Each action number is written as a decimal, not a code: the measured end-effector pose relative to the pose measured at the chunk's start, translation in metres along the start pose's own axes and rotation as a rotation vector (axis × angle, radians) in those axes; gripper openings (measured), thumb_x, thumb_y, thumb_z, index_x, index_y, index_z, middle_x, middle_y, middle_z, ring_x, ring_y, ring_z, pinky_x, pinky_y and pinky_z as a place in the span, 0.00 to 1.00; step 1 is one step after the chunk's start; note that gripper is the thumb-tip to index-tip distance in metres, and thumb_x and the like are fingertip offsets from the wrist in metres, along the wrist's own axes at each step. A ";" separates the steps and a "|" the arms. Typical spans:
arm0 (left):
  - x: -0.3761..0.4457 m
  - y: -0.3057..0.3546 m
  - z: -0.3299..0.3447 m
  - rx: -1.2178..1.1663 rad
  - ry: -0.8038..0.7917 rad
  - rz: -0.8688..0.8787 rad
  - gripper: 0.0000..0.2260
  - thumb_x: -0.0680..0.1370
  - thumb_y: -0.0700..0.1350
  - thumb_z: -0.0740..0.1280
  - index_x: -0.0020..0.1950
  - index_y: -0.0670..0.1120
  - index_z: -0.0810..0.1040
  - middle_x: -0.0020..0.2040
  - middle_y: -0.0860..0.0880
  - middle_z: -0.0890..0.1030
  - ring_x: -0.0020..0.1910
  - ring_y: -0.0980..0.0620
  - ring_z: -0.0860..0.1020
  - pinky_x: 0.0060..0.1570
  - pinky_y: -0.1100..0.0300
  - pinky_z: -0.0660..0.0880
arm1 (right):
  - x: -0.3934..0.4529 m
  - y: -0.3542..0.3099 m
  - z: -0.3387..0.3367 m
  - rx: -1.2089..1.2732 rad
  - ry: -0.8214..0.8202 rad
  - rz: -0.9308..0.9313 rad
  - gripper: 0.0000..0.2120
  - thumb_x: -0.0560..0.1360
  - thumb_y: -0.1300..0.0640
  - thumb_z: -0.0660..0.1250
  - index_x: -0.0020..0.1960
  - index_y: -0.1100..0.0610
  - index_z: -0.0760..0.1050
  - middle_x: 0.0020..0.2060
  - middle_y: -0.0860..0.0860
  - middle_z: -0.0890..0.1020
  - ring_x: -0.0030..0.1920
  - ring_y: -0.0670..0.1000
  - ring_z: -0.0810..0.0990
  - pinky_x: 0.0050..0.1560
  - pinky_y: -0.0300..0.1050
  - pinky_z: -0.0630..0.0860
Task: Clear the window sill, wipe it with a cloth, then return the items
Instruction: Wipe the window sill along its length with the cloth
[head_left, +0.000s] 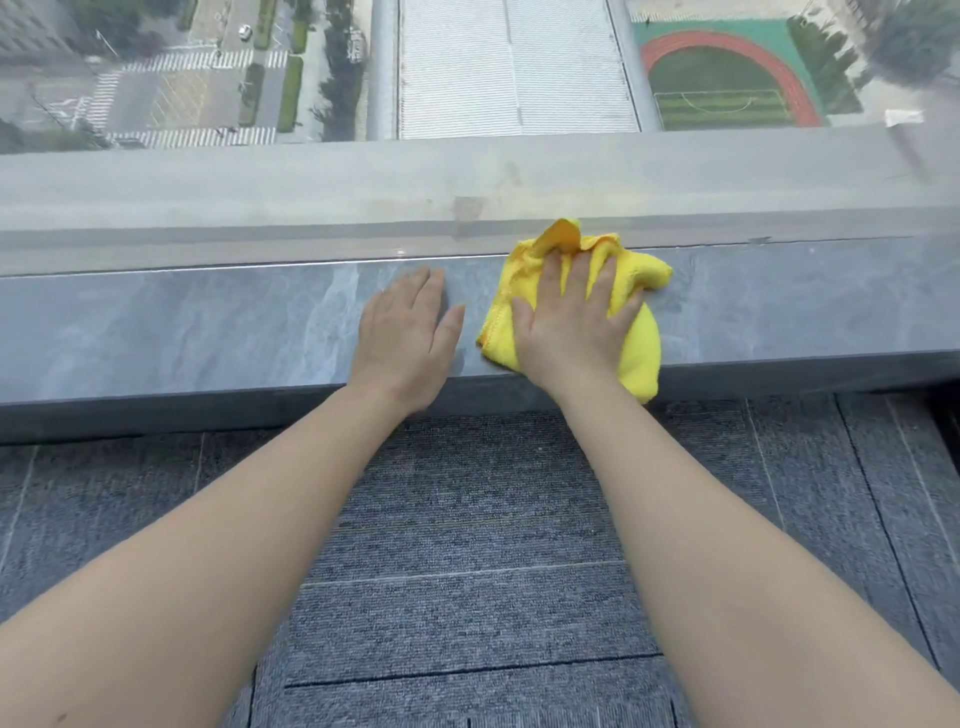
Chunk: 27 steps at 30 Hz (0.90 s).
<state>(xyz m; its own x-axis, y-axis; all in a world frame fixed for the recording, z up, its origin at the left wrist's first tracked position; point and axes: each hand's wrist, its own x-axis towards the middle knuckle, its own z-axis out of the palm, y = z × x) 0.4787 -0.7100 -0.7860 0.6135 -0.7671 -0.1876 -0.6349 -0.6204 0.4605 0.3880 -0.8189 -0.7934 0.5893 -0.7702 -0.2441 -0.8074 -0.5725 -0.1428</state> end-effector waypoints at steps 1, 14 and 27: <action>-0.002 0.001 0.000 -0.010 0.002 0.001 0.31 0.72 0.55 0.44 0.72 0.43 0.56 0.76 0.43 0.57 0.75 0.46 0.53 0.74 0.53 0.47 | -0.003 0.001 0.001 -0.019 0.002 -0.091 0.28 0.80 0.44 0.45 0.76 0.52 0.45 0.78 0.53 0.47 0.77 0.57 0.41 0.72 0.66 0.42; -0.008 0.050 0.019 0.017 -0.010 0.068 0.31 0.72 0.55 0.44 0.72 0.43 0.57 0.76 0.43 0.57 0.75 0.45 0.53 0.73 0.50 0.48 | -0.034 0.094 -0.007 -0.078 -0.032 -0.188 0.28 0.80 0.44 0.44 0.76 0.50 0.41 0.78 0.48 0.44 0.77 0.50 0.40 0.75 0.53 0.39; 0.014 0.071 0.041 0.091 -0.034 0.038 0.25 0.79 0.53 0.47 0.73 0.43 0.53 0.77 0.44 0.53 0.76 0.46 0.49 0.74 0.50 0.44 | 0.012 0.095 -0.016 0.097 0.018 0.386 0.37 0.77 0.41 0.48 0.75 0.62 0.39 0.77 0.60 0.43 0.76 0.63 0.39 0.72 0.66 0.38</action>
<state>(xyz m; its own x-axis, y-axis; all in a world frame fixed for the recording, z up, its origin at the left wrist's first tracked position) 0.4232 -0.7710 -0.7913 0.5729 -0.7944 -0.2016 -0.6981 -0.6019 0.3877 0.3188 -0.8871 -0.7948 0.2412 -0.9289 -0.2808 -0.9683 -0.2110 -0.1339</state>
